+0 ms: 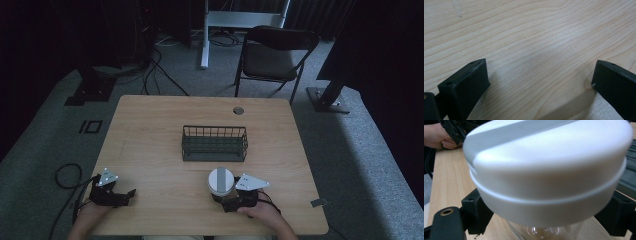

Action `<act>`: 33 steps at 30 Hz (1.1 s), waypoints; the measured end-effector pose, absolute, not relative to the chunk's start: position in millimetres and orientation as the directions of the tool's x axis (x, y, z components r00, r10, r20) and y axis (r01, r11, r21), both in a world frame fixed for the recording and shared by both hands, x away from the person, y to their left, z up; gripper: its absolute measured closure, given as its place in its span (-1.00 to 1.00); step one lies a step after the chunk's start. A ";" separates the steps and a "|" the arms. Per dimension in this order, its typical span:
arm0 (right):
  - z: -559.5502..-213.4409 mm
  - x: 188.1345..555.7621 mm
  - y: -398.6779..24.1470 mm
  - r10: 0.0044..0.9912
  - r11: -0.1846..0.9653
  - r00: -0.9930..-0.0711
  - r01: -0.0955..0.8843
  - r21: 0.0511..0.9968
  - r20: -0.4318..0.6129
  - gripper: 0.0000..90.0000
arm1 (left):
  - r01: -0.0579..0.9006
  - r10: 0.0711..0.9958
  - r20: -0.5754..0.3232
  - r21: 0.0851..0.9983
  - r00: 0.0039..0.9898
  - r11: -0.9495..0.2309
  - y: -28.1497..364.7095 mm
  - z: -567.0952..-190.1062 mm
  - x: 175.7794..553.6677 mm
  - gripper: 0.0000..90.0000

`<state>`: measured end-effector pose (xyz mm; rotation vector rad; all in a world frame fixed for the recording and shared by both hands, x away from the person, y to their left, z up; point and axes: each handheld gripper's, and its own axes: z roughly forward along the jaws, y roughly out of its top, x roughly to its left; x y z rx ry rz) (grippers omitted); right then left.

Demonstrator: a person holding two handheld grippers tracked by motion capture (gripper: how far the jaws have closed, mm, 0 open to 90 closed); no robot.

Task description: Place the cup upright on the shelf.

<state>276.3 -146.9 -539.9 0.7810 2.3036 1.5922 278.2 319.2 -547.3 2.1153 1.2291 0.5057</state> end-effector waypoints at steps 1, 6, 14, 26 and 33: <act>-539.9 276.3 -146.9 0.547 0.266 -0.830 0.293 0.918 0.106 -0.70 | 0.628 0.871 0.013 0.687 0.491 -0.364 319.2 -547.3 278.2 -0.97; -541.6 278.0 -143.9 0.550 0.265 -0.829 0.286 0.921 0.099 -0.66 | 0.629 0.871 0.013 0.687 0.490 -0.364 319.2 -547.3 278.2 -0.97; -542.2 279.0 -144.2 0.548 0.262 -0.831 0.282 0.923 0.098 -0.64 | 0.629 0.871 0.013 0.687 0.490 -0.364 319.2 -547.3 278.2 -0.97; -539.1 278.7 -144.6 0.567 0.256 -0.820 0.269 0.928 0.081 -0.60 | 0.629 0.871 0.013 0.687 0.491 -0.364 319.2 -547.3 278.2 -0.97; -531.4 278.6 -146.5 0.561 0.240 -0.823 0.270 0.933 0.094 -0.60 | 0.628 0.871 0.013 0.687 0.491 -0.364 319.2 -547.4 278.3 -0.97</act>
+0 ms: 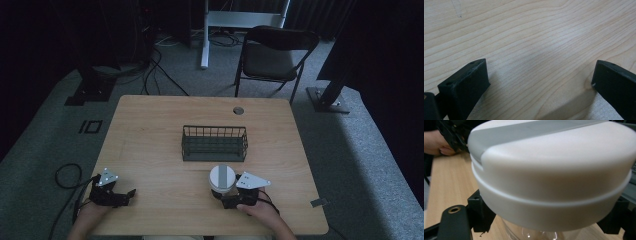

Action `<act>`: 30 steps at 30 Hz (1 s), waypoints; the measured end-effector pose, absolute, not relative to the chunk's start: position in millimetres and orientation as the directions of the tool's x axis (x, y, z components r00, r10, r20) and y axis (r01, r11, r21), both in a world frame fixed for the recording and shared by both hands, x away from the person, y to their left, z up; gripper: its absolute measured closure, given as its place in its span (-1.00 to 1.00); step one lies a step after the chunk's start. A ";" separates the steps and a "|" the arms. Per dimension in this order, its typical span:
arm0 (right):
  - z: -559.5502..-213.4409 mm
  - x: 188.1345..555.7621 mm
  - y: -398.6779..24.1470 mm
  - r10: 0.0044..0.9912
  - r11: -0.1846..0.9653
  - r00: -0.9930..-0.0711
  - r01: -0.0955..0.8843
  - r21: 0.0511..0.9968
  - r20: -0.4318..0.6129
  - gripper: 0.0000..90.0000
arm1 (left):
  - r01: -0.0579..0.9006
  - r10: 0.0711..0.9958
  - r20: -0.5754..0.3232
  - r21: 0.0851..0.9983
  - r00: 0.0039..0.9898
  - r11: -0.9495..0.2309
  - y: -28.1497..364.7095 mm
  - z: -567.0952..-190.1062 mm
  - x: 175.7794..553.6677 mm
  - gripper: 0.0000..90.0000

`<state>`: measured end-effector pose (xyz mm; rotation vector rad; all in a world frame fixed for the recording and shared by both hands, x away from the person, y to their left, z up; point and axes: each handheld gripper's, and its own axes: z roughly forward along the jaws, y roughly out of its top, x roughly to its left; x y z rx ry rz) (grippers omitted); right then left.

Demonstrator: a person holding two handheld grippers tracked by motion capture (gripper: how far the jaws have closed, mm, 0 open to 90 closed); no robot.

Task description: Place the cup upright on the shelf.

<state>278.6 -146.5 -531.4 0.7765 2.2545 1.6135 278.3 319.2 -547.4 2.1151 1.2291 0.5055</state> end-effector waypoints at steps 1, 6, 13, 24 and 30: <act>-529.5 278.1 -146.7 0.567 0.240 -0.820 0.262 0.935 0.084 -0.60 | 0.629 0.871 0.013 0.687 0.491 -0.364 319.2 -547.3 278.2 -0.97; -518.0 278.7 -147.7 0.564 0.252 -0.824 0.229 0.940 0.049 -0.60 | 0.629 0.871 0.014 0.687 0.491 -0.365 319.2 -547.3 278.3 -0.97; -501.2 283.7 -149.7 0.573 0.221 -0.818 0.207 0.953 0.045 -0.60 | 0.629 0.871 0.013 0.687 0.491 -0.365 319.2 -547.3 278.2 -0.97; -474.3 297.9 -150.2 0.596 0.176 -0.803 0.168 0.970 0.031 -0.60 | 0.629 0.871 0.013 0.687 0.491 -0.365 319.2 -547.3 278.2 -0.97; -463.9 305.0 -146.7 0.607 0.168 -0.794 0.150 0.974 0.018 -0.60 | 0.629 0.871 0.014 0.687 0.490 -0.365 319.2 -547.3 278.2 -0.97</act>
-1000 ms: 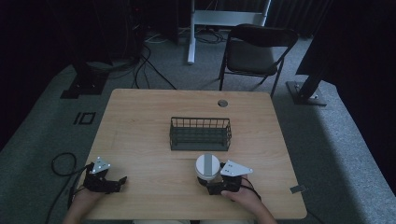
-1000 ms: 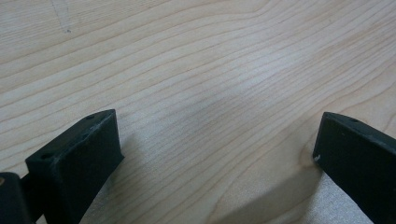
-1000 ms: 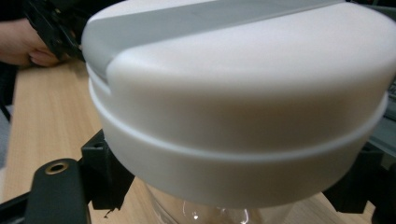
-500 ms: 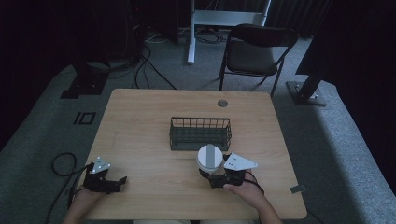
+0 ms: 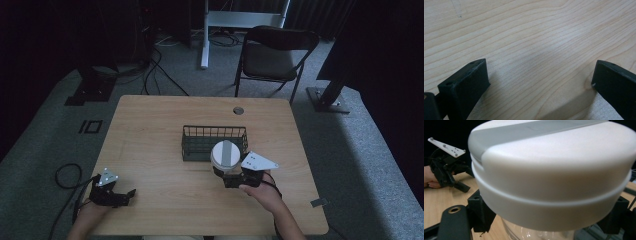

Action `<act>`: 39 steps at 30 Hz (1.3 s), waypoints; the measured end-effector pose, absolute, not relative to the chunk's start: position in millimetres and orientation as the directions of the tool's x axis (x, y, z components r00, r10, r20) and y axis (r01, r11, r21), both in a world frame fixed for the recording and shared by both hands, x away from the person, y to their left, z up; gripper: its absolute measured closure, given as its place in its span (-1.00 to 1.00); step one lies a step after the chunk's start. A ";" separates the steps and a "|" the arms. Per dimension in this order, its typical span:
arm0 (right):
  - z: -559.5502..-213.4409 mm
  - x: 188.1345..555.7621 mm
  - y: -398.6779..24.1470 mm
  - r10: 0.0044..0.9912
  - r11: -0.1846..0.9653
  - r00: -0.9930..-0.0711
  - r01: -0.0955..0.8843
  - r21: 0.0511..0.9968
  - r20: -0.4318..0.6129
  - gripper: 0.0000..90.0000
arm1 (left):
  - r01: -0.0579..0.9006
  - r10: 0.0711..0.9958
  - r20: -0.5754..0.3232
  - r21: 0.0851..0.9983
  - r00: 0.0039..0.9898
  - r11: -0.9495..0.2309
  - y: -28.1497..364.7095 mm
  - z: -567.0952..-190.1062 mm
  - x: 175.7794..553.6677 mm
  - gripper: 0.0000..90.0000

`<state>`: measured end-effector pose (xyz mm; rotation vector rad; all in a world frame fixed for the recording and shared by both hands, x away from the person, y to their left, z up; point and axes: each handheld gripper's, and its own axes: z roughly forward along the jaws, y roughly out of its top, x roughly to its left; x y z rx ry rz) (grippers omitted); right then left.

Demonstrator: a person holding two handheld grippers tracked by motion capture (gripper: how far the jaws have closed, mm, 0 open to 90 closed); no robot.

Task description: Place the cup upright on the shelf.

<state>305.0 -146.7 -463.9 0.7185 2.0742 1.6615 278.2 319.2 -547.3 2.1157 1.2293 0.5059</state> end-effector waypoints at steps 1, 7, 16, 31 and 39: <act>-461.9 306.7 -145.7 0.613 0.169 -0.790 0.145 0.975 0.011 -0.59 | 0.629 0.872 0.013 0.687 0.490 -0.364 319.1 -547.4 278.2 -0.97; -450.2 320.0 -138.5 0.660 0.143 -0.750 0.164 0.976 0.029 -0.60 | 0.628 0.871 0.014 0.687 0.490 -0.365 319.2 -547.3 278.3 -0.97; -429.8 342.0 -125.9 0.759 0.110 -0.651 0.176 0.978 0.032 -0.60 | 0.628 0.871 0.014 0.688 0.491 -0.365 319.2 -547.4 278.3 -0.97; -427.5 372.3 -100.6 0.897 0.074 -0.440 0.228 0.971 0.035 -0.60 | 0.629 0.872 0.013 0.688 0.490 -0.364 319.1 -547.4 278.2 -0.97; -440.9 383.5 -79.6 0.950 0.079 -0.312 0.253 0.964 0.004 -0.60 | 0.628 0.871 0.015 0.687 0.491 -0.365 319.3 -547.3 278.3 -0.97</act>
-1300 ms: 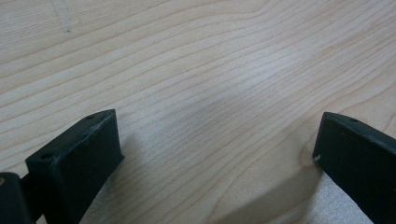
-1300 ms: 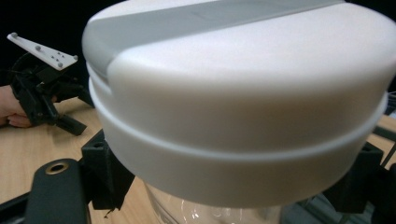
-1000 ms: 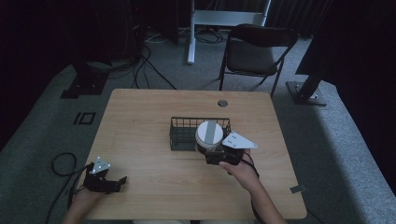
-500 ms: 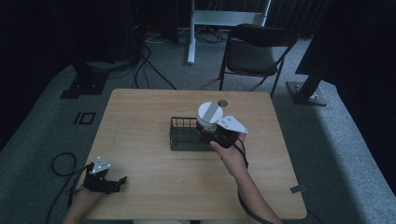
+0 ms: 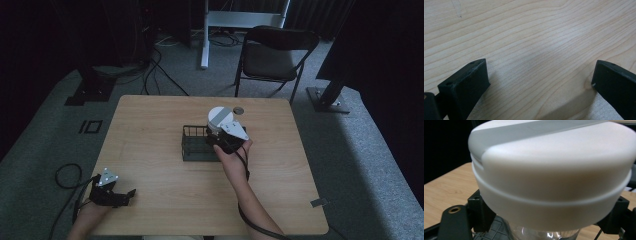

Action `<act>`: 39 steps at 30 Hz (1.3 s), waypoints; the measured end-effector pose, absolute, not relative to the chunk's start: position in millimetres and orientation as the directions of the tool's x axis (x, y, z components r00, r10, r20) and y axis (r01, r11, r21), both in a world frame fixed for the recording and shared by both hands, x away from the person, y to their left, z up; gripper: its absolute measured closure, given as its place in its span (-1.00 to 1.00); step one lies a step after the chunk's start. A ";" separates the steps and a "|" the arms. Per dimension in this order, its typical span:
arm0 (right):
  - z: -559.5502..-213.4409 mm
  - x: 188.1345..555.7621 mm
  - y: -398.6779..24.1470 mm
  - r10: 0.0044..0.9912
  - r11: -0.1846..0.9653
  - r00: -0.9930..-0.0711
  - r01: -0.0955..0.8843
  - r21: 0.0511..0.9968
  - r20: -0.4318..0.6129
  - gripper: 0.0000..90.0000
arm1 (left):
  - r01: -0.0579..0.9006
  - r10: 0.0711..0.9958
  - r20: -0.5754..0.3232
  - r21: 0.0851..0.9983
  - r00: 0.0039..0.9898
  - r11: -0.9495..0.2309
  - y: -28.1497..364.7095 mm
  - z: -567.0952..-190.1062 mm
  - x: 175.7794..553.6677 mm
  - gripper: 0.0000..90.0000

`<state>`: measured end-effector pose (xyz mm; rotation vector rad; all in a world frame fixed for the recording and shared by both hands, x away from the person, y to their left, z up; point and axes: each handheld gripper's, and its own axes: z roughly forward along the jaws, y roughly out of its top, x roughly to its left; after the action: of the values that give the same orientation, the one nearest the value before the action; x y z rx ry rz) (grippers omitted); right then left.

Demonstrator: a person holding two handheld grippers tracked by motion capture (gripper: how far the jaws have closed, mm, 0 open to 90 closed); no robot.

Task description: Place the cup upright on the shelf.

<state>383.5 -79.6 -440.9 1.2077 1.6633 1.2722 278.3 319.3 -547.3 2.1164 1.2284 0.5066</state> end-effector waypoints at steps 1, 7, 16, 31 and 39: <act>-442.2 384.1 -78.3 0.953 0.070 -0.304 0.260 0.963 0.012 -0.60 | 0.628 0.871 0.014 0.687 0.491 -0.365 319.3 -547.3 278.3 -0.97; -453.2 388.6 -69.7 0.964 0.071 -0.265 0.286 0.955 0.007 -0.59 | 0.629 0.871 0.013 0.687 0.491 -0.364 319.2 -547.3 278.2 -0.97; -470.5 396.0 -63.4 0.975 0.059 -0.224 0.320 0.946 0.014 -0.60 | 0.628 0.871 0.014 0.687 0.490 -0.364 319.2 -547.4 278.2 -0.97; -476.9 399.4 -57.8 0.977 0.095 -0.211 0.358 0.929 -0.019 -0.60 | 0.628 0.871 0.014 0.687 0.491 -0.365 319.2 -547.3 278.2 -0.97; -479.2 402.4 -56.6 0.975 0.101 -0.223 0.395 0.913 -0.011 -0.59 | 0.628 0.871 0.014 0.687 0.491 -0.365 319.2 -547.3 278.2 -0.97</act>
<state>402.4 -56.6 -479.2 1.3524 1.7098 1.0993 278.2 319.2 -547.3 2.1157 1.2289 0.5059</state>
